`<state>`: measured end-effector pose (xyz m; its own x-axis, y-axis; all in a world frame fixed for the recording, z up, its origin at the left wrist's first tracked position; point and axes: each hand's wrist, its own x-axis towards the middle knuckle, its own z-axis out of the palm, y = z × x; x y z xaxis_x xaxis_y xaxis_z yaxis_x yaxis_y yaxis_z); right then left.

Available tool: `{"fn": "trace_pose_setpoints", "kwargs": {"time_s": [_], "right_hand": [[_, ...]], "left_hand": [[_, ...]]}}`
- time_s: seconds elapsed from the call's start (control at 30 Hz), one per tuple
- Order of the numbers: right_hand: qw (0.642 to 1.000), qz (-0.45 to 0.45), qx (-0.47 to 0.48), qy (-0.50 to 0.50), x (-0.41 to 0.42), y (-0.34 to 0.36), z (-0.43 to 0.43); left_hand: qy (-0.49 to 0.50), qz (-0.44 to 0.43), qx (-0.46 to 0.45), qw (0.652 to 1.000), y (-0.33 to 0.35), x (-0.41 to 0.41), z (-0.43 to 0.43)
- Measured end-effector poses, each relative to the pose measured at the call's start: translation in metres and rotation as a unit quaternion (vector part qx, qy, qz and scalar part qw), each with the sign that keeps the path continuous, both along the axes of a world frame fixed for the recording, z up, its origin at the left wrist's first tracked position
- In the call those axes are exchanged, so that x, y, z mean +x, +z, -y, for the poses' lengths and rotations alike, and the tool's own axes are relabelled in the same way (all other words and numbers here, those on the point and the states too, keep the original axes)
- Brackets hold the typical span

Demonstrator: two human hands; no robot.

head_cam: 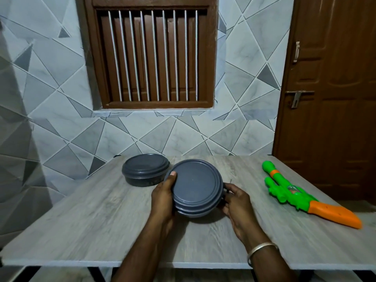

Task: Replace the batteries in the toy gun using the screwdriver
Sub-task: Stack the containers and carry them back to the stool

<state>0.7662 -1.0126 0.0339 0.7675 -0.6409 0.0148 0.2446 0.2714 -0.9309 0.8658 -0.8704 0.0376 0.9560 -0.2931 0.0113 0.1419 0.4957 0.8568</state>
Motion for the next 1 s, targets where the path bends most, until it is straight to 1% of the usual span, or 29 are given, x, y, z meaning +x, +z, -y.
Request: {"fn": "trace_pose_setpoints", "kwargs": {"time_s": [0.03, 0.2, 0.33, 0.47, 0.57, 0.63, 0.67, 0.73, 0.77, 0.83, 0.87, 0.9, 1.0], "right_hand": [[1.0, 0.001, 0.002, 0.001, 0.001, 0.0, -0.001], [0.996, 0.028, 0.076, 0.024, 0.005, -0.001, -0.003], [0.998, 0.012, 0.03, 0.045, 0.01, 0.003, -0.01], [0.996, 0.018, 0.059, 0.061, 0.021, 0.006, -0.02], [0.996, 0.028, 0.078, 0.045, 0.033, 0.007, -0.017], [0.994, 0.035, 0.096, 0.031, 0.043, 0.008, -0.011], [0.993, 0.041, 0.109, 0.025, 0.049, 0.009, -0.008], [0.99, 0.058, 0.13, 0.01, 0.057, 0.012, 0.001], [0.989, 0.061, 0.134, 0.008, 0.064, 0.014, 0.005], [0.99, 0.062, 0.13, 0.003, 0.069, 0.017, 0.011], [0.99, 0.061, 0.128, 0.003, 0.072, 0.018, 0.013], [0.99, 0.06, 0.128, 0.003, 0.075, 0.018, 0.013], [0.99, 0.052, 0.133, 0.005, 0.083, 0.016, 0.015]], "left_hand": [[0.003, 0.0, -0.001, 1.0, 0.0, 0.0, -0.002], [0.023, -0.013, 0.001, 1.0, 0.0, 0.003, -0.003], [0.033, -0.009, 0.009, 0.999, -0.001, 0.008, -0.001], [0.026, 0.003, 0.019, 0.999, 0.003, 0.015, 0.002], [-0.002, 0.02, 0.026, 0.999, 0.011, 0.021, 0.002], [0.019, 0.023, 0.065, 0.997, 0.013, 0.041, 0.0], [0.057, 0.029, 0.094, 0.994, 0.012, 0.057, -0.005], [0.15, 0.029, 0.16, 0.975, 0.011, 0.088, -0.017], [0.204, 0.008, 0.204, 0.957, 0.009, 0.108, -0.024], [0.286, -0.046, 0.302, 0.908, 0.012, 0.135, -0.036], [0.308, -0.073, 0.335, 0.887, 0.015, 0.145, -0.041], [0.316, -0.09, 0.358, 0.874, 0.017, 0.152, -0.045], [0.296, -0.11, 0.391, 0.864, 0.009, 0.179, -0.047]]}}
